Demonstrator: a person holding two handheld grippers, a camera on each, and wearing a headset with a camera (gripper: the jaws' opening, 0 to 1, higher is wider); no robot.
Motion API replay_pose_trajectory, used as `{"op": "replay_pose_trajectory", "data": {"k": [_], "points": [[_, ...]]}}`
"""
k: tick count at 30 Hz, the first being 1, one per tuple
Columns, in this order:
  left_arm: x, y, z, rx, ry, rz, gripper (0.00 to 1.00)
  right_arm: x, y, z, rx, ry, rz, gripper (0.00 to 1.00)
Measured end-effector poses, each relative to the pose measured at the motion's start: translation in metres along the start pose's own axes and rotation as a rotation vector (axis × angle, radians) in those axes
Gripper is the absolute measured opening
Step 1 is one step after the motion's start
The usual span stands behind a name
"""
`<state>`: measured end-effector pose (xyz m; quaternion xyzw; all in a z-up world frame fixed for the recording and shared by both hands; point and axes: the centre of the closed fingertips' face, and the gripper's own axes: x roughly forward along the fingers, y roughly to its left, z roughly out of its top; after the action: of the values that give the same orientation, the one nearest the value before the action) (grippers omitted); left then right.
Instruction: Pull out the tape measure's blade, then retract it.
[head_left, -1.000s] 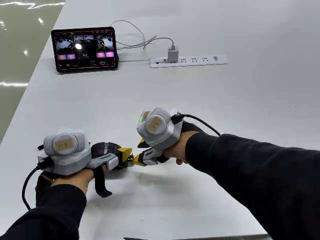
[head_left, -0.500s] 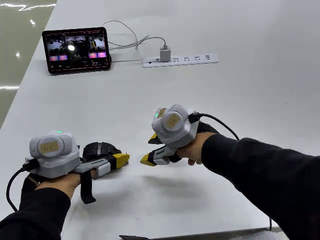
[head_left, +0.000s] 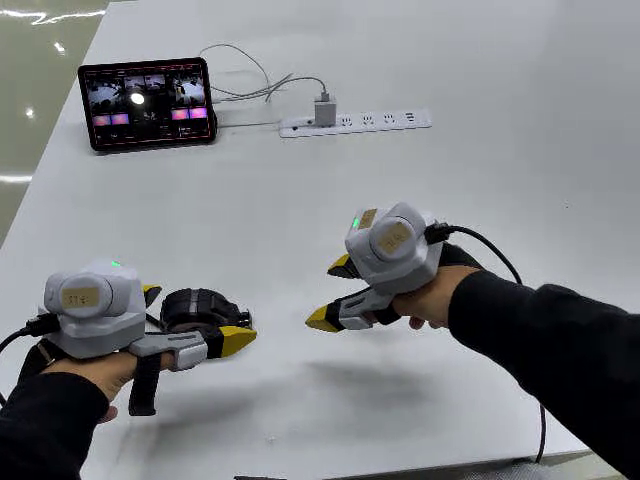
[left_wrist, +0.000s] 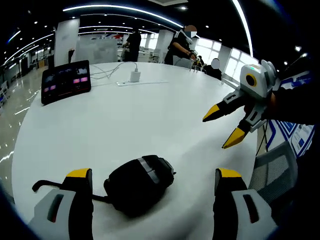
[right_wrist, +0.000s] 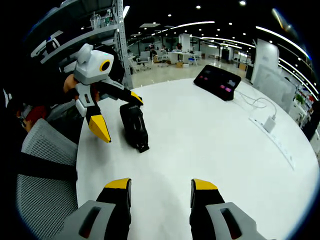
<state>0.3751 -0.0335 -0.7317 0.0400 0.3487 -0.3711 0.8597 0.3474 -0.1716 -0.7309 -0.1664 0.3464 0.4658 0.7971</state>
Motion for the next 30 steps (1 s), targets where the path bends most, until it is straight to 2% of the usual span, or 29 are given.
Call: {"op": "replay_pose_trajectory", "data": {"k": [2, 7, 11, 13, 17, 19, 20, 24, 25, 26, 30], "points": [[-0.001, 0.002, -0.004, -0.003, 0.021, -0.001, 0.99, -0.006, -0.001, -0.005, 0.008, -0.002, -0.007, 0.45], [-0.005, 0.001, -0.006, -0.012, 0.034, -0.032, 0.99, -0.019, -0.004, -0.016, 0.043, -0.007, -0.029, 0.49], [-0.007, 0.001, -0.006, 0.015, 0.044, -0.043, 0.99, -0.031, -0.006, -0.025, 0.063, -0.008, -0.039, 0.52], [-0.008, -0.002, -0.003, 0.024, 0.035, -0.06, 0.99, -0.037, -0.007, -0.028, 0.074, -0.012, -0.042, 0.54], [-0.012, 0.001, -0.005, 0.043, 0.066, -0.064, 0.99, -0.051, -0.012, -0.035, 0.094, -0.03, -0.057, 0.57], [-0.014, 0.001, -0.002, 0.057, 0.063, -0.068, 0.99, -0.059, -0.014, -0.036, 0.096, -0.065, -0.054, 0.57], [-0.015, 0.001, -0.001, 0.062, 0.06, -0.074, 0.99, -0.062, -0.016, -0.038, 0.122, -0.074, -0.053, 0.58], [-0.018, 0.0, 0.001, 0.071, 0.048, -0.097, 0.99, -0.073, -0.025, -0.052, 0.137, -0.075, -0.071, 0.62], [-0.019, -0.003, 0.0, 0.078, 0.05, -0.12, 0.99, -0.075, -0.025, -0.055, 0.138, -0.073, -0.074, 0.63], [-0.02, -0.008, 0.0, 0.084, 0.039, -0.15, 0.99, -0.078, -0.025, -0.06, 0.137, -0.068, -0.074, 0.64], [-0.024, -0.012, -0.003, 0.106, 0.049, -0.175, 0.99, -0.086, -0.026, -0.077, 0.129, -0.032, -0.077, 0.66]]}}
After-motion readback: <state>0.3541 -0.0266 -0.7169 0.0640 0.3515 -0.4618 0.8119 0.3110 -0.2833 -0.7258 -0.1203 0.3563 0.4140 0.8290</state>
